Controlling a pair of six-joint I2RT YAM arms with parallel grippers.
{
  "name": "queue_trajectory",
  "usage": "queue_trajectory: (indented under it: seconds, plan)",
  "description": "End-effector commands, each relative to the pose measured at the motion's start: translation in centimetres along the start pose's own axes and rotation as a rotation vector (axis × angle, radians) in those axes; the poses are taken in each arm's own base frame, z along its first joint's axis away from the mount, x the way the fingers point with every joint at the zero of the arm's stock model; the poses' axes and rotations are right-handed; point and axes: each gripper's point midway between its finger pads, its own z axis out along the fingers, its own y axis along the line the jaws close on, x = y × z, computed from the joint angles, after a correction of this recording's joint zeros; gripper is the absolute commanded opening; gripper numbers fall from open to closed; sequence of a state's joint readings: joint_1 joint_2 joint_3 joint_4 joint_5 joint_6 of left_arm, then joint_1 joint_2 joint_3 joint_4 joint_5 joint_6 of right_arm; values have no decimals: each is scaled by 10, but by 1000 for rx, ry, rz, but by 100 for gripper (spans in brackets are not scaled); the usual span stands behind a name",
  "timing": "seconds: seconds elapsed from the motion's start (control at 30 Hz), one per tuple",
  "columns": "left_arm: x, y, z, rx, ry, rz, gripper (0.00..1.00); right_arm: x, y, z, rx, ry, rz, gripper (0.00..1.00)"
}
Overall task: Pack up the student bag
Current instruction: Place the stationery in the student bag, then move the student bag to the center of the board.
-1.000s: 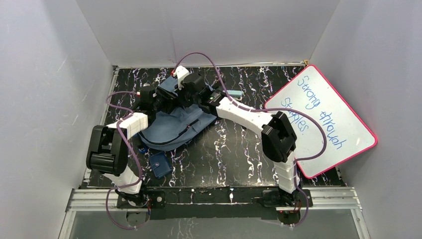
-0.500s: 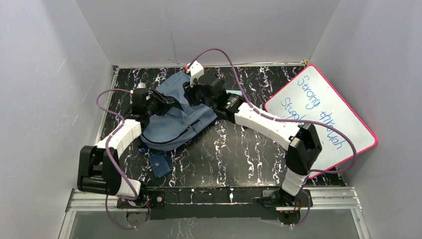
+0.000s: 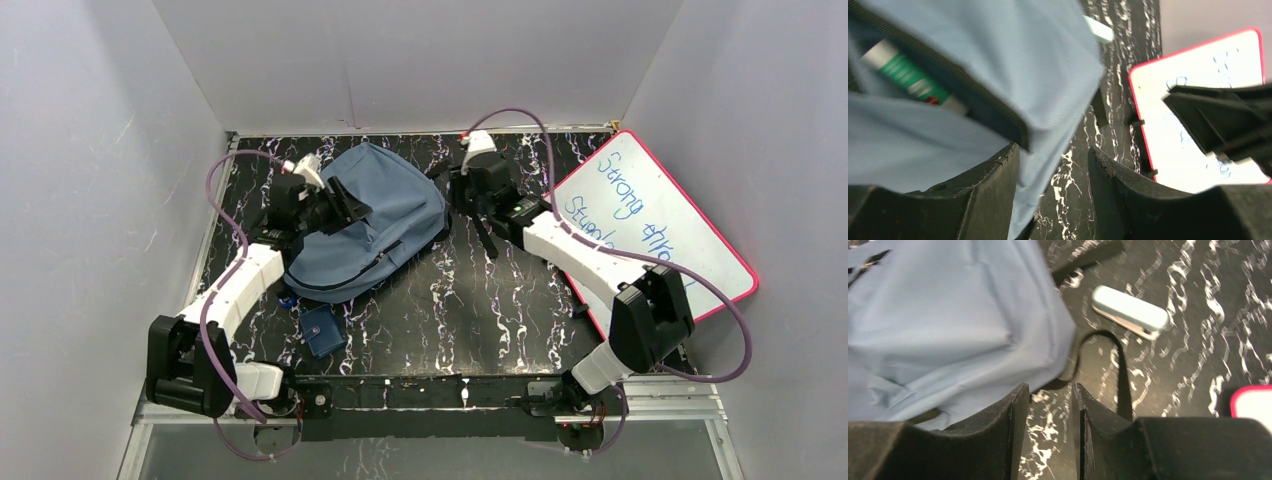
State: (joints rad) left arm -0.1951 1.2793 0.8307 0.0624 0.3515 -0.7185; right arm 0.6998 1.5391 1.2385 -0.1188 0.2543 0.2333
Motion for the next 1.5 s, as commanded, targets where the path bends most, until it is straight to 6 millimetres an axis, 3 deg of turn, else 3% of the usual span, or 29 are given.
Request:
queue_trajectory:
  seconds: [0.0,0.2,0.43,0.5,0.7,0.93,1.2,1.3,1.47]
  plan:
    - [-10,-46,-2,63,6,266,51,5,-31,-13,13,7,170,46]
    - [2,-69,8,67,51,405,55,28,-60,-20,41,53,245,51]
    - [36,-95,34,19,155,757,60,47,-67,-16,36,109,282,55]
    - [47,-97,45,-18,184,874,61,49,-67,-15,31,116,291,57]
    - [63,-80,74,-258,205,1227,65,53,-68,-18,24,122,297,58]
    - [60,-62,94,-423,215,1399,66,63,-69,-23,20,131,308,59]
    - [38,-48,105,-596,134,1490,64,69,-69,-26,15,137,316,59]
    - [32,-55,102,-592,90,1467,62,70,-68,-26,8,140,316,59]
    - [30,-87,88,-432,19,1375,60,73,-67,-25,4,145,323,59]
